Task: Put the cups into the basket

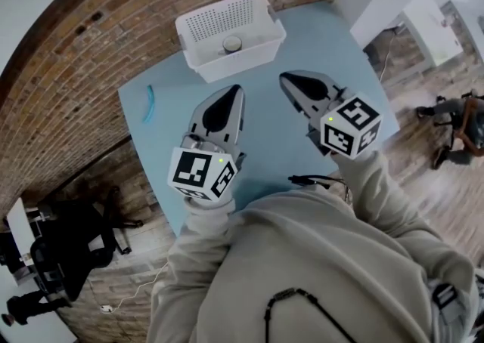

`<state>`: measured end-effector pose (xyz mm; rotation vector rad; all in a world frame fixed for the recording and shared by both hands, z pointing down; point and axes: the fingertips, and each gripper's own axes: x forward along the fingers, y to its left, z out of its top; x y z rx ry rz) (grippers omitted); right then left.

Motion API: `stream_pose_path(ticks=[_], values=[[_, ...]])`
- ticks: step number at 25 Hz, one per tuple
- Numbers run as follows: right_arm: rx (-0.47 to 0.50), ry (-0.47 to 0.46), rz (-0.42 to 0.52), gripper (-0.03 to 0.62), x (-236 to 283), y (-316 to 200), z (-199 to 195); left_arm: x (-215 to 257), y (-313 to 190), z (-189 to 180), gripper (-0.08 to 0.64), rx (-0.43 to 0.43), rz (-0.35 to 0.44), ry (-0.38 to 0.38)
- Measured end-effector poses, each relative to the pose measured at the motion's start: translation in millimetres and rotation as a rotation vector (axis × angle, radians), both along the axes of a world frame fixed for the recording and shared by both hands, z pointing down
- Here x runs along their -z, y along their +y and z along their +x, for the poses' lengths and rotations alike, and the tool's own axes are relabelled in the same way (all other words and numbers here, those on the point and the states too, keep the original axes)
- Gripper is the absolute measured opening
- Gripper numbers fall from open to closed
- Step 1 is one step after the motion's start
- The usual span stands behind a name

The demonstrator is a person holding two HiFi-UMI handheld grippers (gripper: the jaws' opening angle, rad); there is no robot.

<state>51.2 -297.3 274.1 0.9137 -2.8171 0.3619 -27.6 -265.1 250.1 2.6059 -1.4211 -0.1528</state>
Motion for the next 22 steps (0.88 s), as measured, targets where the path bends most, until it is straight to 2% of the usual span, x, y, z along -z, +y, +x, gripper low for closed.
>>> stream_pose_path(ticks=[3,7,22], values=[[-0.005,-0.016,-0.022,0.008,0.6,-4.2,2.5,0.4,-2.0,4.9,-0.005,0.001,0.001,0.0],[0.002,-0.018,0.002,0.008,13.2,-9.6,6.9,1.5,-5.8,10.0,-0.005,0.002,0.001,0.005],[0.021,-0.039,-0.028,0.008,7.5,-5.8,-5.9,5.3,1.0,-1.5,-0.005,0.036,0.005,0.001]])
